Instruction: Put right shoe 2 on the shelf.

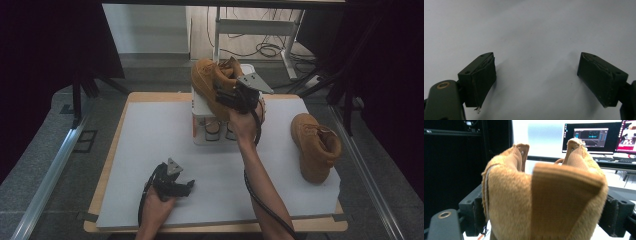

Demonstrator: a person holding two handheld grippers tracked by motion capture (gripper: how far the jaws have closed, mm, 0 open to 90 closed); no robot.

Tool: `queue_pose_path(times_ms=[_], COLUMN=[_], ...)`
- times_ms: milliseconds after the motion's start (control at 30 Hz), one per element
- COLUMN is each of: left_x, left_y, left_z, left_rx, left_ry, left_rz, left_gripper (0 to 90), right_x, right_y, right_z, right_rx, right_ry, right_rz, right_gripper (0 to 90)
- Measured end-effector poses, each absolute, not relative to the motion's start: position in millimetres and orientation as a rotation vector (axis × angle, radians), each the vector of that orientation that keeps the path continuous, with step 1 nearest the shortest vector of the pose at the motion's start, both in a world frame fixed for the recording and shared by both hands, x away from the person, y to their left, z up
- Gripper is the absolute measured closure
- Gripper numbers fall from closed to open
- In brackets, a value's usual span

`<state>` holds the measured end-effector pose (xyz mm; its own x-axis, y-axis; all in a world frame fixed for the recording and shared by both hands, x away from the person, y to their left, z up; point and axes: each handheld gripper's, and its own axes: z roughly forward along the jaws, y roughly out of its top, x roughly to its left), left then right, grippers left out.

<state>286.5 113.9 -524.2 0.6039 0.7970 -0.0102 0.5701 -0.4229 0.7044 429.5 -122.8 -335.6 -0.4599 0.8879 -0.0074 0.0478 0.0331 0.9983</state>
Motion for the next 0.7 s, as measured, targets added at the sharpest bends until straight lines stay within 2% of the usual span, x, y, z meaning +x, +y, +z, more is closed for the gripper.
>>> queue_pose_path(times_ms=[333,700], left_x=[286,286], left_y=[114,114], left_z=[-524,-524], left_rx=[2.15,2.148], left_ry=[1.074,1.077], left_rz=[0.432,0.43], left_gripper=[15.0,15.0], right_x=[417,399], right_y=[-133,-146], right_z=[-342,-351], right_rx=[0.973,0.967], right_ry=[1.663,1.766], right_rz=[1.493,1.475], right_gripper=[11.2,13.3])
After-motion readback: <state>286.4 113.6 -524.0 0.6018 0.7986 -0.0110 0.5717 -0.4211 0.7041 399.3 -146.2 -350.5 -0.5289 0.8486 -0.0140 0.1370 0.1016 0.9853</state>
